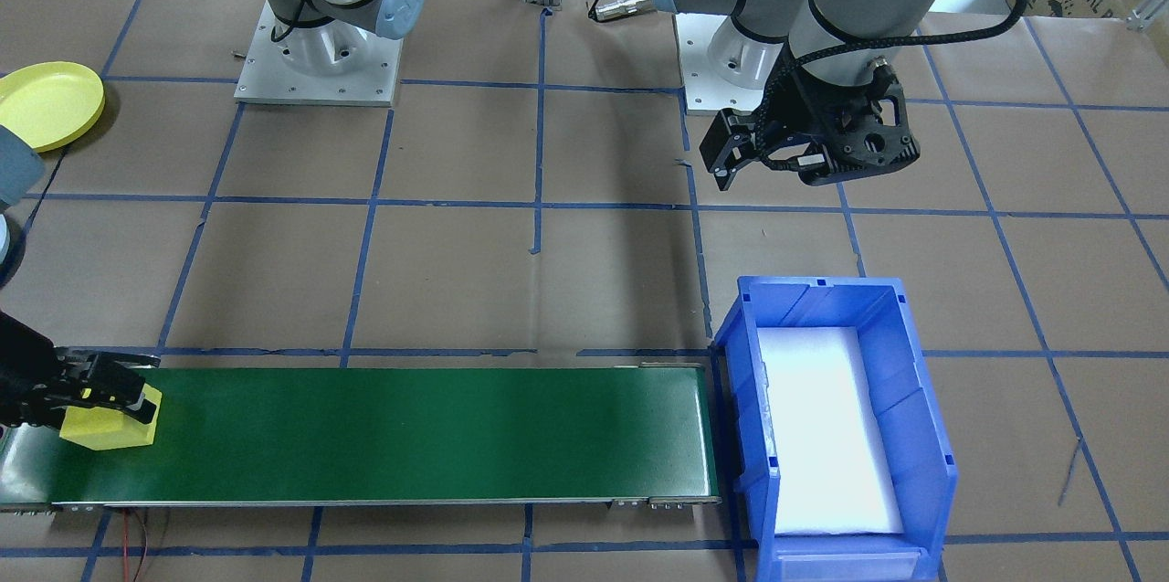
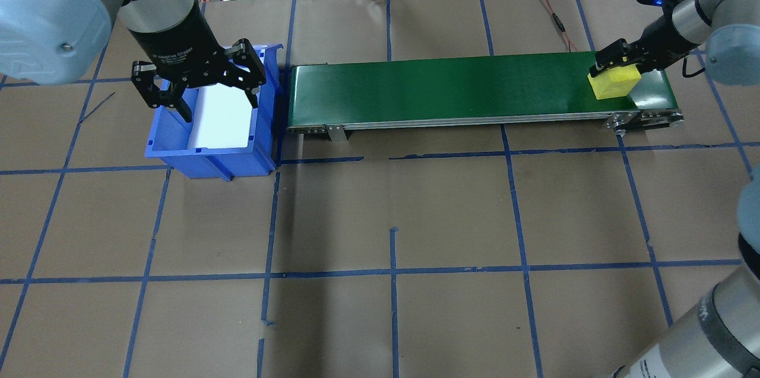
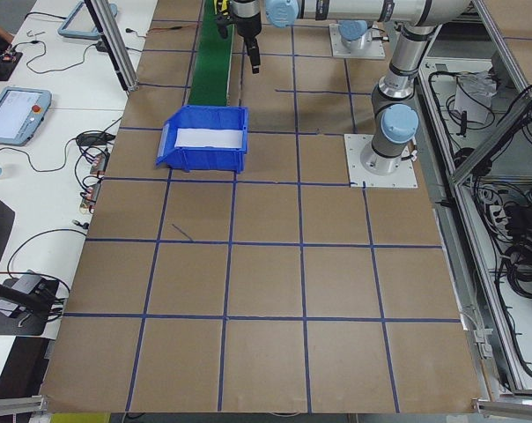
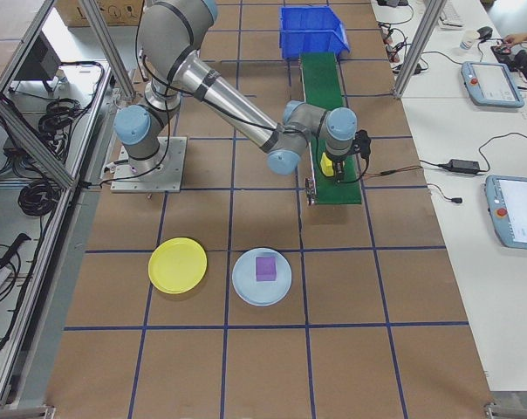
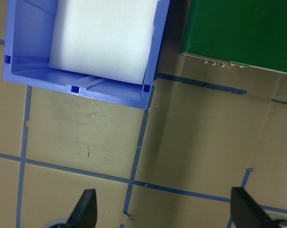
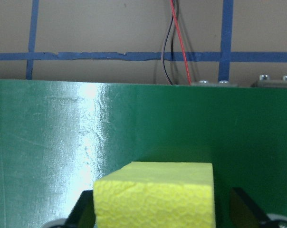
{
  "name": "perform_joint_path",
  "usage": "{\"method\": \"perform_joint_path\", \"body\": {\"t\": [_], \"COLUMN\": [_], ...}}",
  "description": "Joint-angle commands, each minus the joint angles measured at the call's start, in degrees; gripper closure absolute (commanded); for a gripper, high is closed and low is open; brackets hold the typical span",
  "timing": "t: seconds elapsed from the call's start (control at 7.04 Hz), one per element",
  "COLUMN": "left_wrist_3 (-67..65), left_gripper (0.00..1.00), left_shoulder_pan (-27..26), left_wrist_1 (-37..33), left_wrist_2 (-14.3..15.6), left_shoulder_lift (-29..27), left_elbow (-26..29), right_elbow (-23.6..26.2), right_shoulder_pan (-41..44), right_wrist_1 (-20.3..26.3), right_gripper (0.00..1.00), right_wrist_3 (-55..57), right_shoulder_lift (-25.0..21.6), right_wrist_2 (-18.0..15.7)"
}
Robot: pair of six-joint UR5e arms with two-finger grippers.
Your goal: Move block left to right into plate
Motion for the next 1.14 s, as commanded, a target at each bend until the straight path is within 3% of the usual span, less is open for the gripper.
{"method": "perform_joint_path", "body": {"t": [0.0, 0.14, 0.43, 0.71, 0.85, 0.99], "left_wrist_3": [0.1, 0.2, 0.4, 0.5, 0.5, 0.5], "left_gripper": [0.0, 0.0, 0.0, 0.0, 0.0, 0.0], "left_shoulder_pan": [0.0, 0.2, 0.2, 0.3, 0.3, 0.3], "left_wrist_1": [-0.1, 0.0, 0.0, -0.1, -0.1, -0.1], "left_wrist_2": [0.0, 0.0, 0.0, 0.1, 0.1, 0.1], "left_shoulder_lift": [0.0, 0.0, 0.0, 0.0, 0.0, 0.0], "left_elbow": [0.0, 0.0, 0.0, 0.0, 0.0, 0.0], "right_elbow": [0.2, 0.1, 0.7, 6.6, 12.1, 17.4], "right_shoulder_pan": [-0.1, -0.5, -3.6, -15.6, -17.4, -21.7], "right_wrist_1": [-0.1, -0.1, 0.1, 1.5, 1.7, 1.0], "right_gripper": [0.6, 0.7, 0.69, 0.69, 0.7, 0.7], "right_wrist_3": [0.9, 1.0, 1.0, -1.5, -7.9, -9.9], "right_shoulder_lift": [-0.7, -1.5, -5.2, -11.5, -16.5, -20.5], "right_wrist_2": [-5.7, -7.0, -7.7, -7.5, -10.0, -15.9]}}
